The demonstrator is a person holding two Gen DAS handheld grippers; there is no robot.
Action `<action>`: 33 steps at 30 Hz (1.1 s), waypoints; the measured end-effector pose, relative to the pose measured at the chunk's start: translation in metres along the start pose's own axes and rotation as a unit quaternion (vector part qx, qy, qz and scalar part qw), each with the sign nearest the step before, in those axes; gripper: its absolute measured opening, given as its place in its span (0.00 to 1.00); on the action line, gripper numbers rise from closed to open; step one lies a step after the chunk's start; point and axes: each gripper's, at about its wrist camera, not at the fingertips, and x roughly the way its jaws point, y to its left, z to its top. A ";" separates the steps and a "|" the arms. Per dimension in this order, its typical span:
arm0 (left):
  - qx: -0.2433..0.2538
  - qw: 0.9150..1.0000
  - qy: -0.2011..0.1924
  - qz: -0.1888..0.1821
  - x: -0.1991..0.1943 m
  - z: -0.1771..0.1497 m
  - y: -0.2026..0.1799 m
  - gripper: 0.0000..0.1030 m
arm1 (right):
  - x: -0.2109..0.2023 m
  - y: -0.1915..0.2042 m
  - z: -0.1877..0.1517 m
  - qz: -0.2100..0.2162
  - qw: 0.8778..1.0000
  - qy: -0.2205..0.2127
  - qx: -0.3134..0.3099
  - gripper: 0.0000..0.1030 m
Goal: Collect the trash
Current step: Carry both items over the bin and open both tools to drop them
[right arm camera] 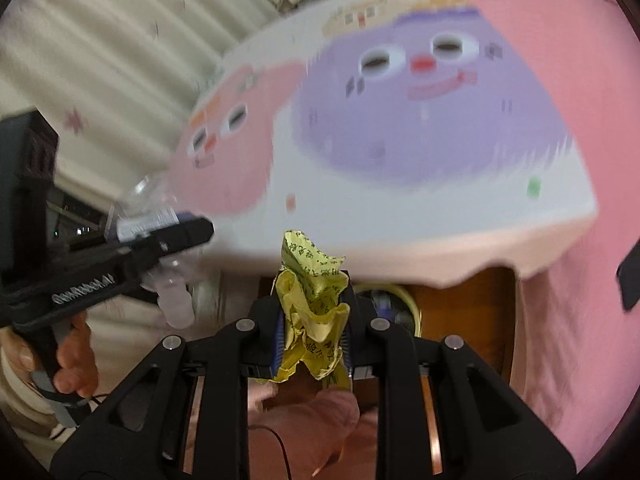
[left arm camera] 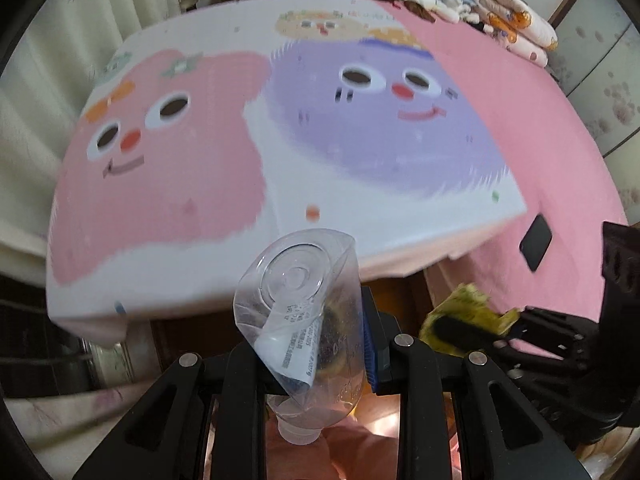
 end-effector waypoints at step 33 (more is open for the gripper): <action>-0.051 0.990 0.130 -0.007 0.313 -0.167 0.090 0.27 | 0.315 -0.107 -0.132 -0.107 0.978 0.165 0.075 0.19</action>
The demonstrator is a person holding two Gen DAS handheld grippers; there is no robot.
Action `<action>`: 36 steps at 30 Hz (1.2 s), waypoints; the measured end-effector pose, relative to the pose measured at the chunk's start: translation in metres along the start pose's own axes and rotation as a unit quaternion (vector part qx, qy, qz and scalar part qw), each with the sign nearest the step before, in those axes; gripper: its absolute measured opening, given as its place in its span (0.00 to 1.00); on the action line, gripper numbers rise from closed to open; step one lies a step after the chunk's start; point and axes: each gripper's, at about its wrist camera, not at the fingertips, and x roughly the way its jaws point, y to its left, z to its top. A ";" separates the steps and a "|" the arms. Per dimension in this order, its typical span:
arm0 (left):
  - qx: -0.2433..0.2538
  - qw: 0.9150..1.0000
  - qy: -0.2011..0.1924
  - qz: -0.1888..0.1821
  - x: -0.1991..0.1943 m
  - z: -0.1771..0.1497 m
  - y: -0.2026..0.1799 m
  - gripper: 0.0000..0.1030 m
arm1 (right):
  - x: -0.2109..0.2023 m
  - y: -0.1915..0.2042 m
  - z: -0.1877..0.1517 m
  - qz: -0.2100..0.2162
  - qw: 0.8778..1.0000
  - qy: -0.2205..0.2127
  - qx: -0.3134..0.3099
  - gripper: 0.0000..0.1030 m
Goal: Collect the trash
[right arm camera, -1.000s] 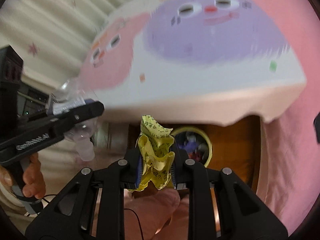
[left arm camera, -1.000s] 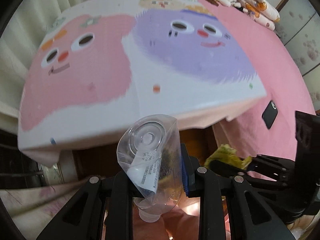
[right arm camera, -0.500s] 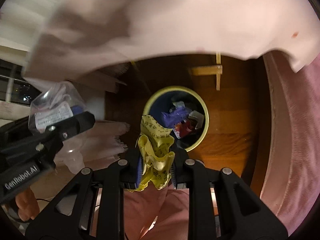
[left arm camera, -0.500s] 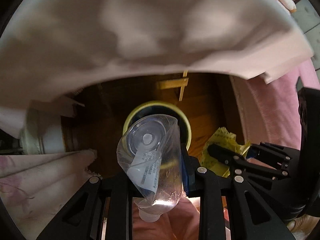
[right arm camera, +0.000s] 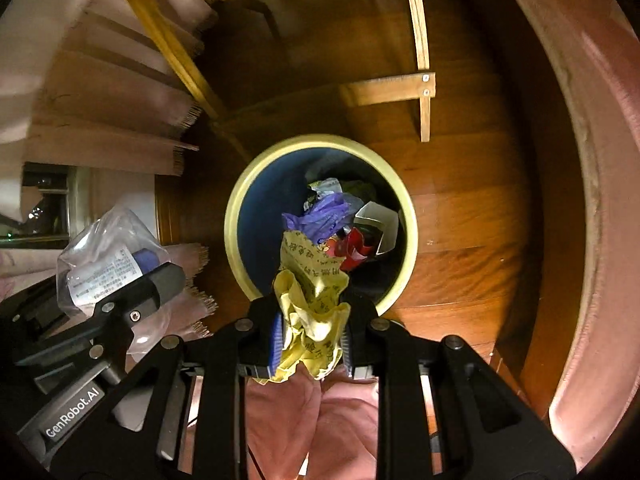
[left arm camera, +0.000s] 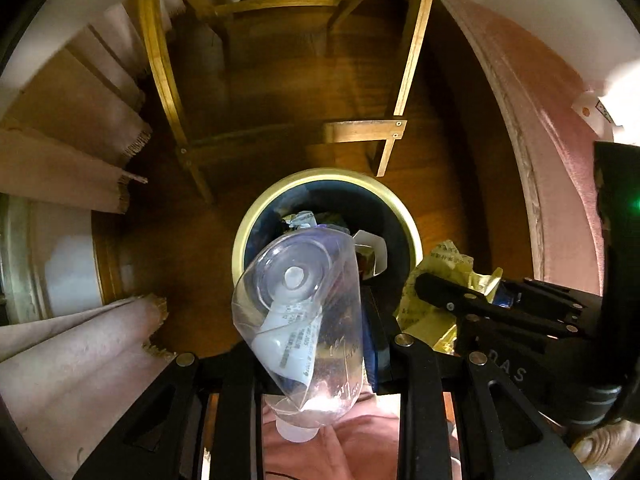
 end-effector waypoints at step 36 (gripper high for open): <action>-0.084 0.991 -0.098 0.032 -0.186 0.006 0.055 0.84 | -0.126 0.059 -0.007 -0.018 0.997 -0.075 -0.005 0.56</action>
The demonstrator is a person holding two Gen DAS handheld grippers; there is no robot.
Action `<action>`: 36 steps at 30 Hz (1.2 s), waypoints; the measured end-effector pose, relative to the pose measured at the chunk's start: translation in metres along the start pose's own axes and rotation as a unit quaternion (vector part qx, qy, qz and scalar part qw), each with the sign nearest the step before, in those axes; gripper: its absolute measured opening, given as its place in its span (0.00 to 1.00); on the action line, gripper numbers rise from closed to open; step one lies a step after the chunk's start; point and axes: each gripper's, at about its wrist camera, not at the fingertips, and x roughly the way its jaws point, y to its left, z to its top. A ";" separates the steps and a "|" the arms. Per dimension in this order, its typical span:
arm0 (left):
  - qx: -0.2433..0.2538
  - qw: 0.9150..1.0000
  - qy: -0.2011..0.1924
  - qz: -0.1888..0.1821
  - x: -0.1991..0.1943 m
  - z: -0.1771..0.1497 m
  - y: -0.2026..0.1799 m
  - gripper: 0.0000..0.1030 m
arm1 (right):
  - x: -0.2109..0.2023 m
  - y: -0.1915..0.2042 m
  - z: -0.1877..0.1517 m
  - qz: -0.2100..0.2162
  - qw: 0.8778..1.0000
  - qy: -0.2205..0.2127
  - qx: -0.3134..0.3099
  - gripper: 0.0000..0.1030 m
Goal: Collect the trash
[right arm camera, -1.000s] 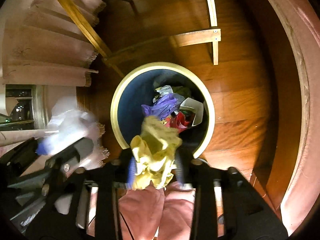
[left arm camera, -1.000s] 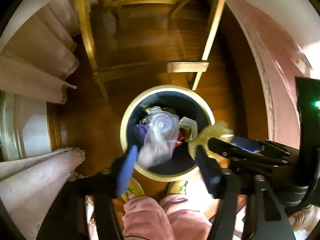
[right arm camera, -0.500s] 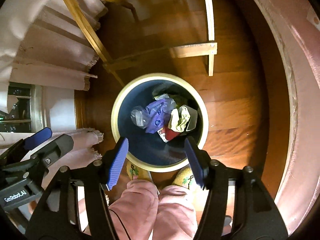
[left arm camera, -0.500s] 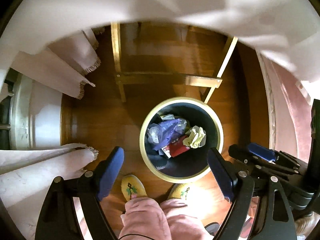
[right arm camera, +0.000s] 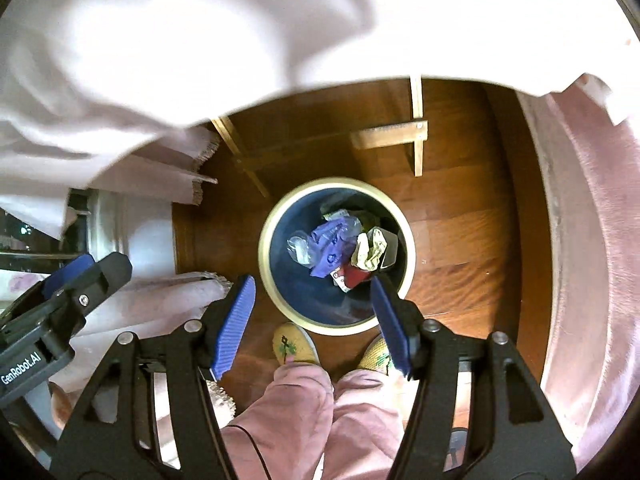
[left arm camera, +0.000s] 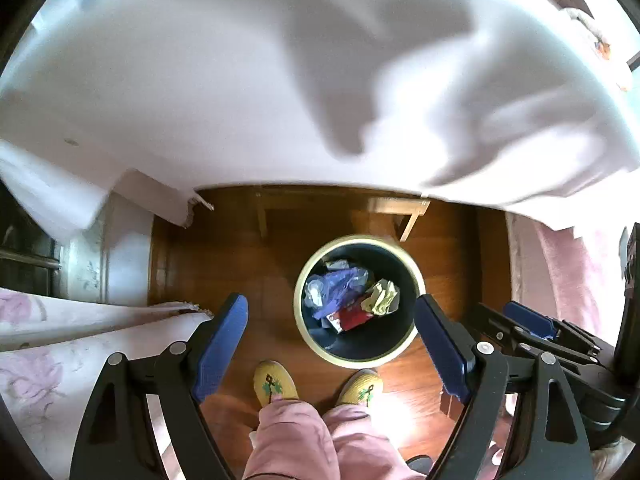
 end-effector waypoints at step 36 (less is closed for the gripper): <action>0.030 0.982 -0.183 0.041 -0.337 -0.006 -0.064 0.84 | -0.374 0.078 -0.019 -0.004 0.968 -0.237 -0.080 0.56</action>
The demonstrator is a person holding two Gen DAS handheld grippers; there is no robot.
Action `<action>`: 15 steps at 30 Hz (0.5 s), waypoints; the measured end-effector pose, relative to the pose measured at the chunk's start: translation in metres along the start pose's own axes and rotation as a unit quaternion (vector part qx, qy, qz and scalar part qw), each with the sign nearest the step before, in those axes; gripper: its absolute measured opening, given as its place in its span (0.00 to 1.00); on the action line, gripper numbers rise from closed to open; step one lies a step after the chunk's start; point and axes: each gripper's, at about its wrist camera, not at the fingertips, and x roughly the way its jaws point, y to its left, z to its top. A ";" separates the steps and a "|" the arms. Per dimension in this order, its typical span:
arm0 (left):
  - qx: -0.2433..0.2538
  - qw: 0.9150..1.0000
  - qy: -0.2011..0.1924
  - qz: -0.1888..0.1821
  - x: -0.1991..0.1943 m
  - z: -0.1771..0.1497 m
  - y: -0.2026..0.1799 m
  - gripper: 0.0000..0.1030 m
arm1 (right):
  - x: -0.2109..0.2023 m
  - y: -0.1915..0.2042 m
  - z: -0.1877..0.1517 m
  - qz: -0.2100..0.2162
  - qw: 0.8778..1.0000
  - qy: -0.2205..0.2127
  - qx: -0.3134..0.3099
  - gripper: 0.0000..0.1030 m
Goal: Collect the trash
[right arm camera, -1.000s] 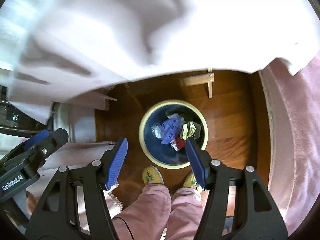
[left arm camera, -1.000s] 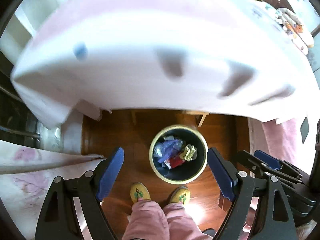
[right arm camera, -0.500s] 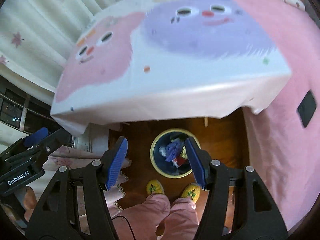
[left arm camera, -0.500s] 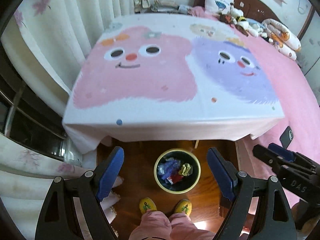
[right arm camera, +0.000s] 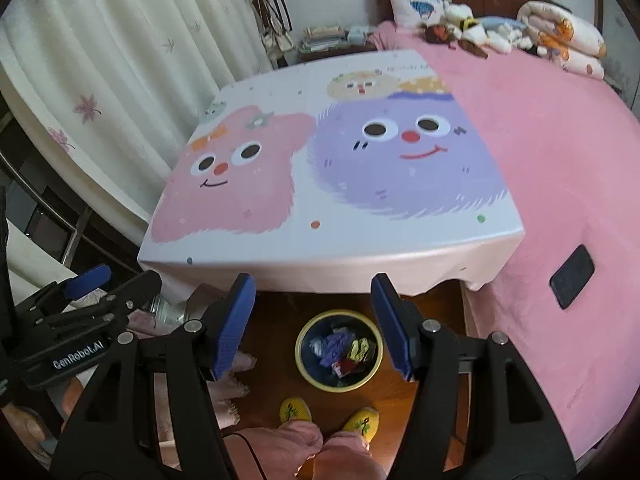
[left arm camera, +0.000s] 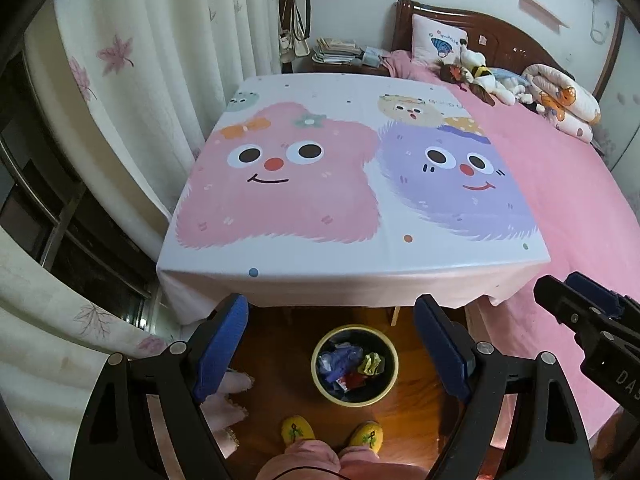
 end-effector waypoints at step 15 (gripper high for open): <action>-0.008 1.000 -0.027 -0.001 -0.012 -0.009 0.002 0.84 | -0.013 0.010 -0.009 -0.006 1.000 -0.018 -0.016 0.56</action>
